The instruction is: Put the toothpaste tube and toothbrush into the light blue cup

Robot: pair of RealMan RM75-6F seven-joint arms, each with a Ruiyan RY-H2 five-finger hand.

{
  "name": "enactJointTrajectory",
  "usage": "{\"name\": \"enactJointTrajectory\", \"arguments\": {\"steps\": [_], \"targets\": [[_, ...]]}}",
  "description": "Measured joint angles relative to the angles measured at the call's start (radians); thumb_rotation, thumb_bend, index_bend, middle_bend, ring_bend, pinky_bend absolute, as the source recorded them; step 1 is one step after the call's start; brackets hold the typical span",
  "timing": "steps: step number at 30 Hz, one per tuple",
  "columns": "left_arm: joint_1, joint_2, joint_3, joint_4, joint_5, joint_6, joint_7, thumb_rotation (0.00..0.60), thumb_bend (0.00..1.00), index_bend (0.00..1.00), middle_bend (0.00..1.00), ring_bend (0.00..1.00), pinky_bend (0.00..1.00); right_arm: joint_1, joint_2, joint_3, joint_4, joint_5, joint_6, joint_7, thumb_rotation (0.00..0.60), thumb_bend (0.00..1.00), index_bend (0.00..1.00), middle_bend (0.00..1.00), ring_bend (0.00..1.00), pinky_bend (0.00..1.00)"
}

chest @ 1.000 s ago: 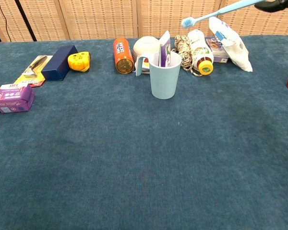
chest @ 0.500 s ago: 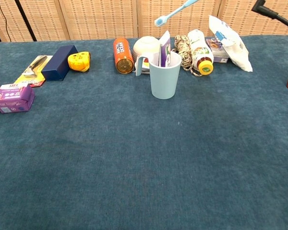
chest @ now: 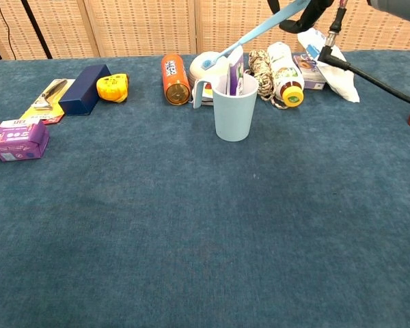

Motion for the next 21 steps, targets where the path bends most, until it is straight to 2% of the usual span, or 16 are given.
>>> {"name": "enactJointTrajectory", "arguments": {"steps": [6, 21], "targets": [[-0.003, 0.000, -0.002, 0.001, -0.003, -0.004, -0.001, 0.600, 0.00, 0.00, 0.00, 0.00, 0.00, 0.009, -0.015, 0.002, 0.041, 0.009, 0.003, -0.001, 0.600, 0.39, 0.64, 0.22, 0.00, 0.06], [-0.004, -0.001, -0.002, -0.001, -0.008, -0.008, 0.005, 0.600, 0.00, 0.00, 0.00, 0.00, 0.00, 0.034, -0.013, 0.006, 0.093, -0.048, 0.035, -0.045, 0.600, 0.39, 0.65, 0.24, 0.00, 0.08]]}}
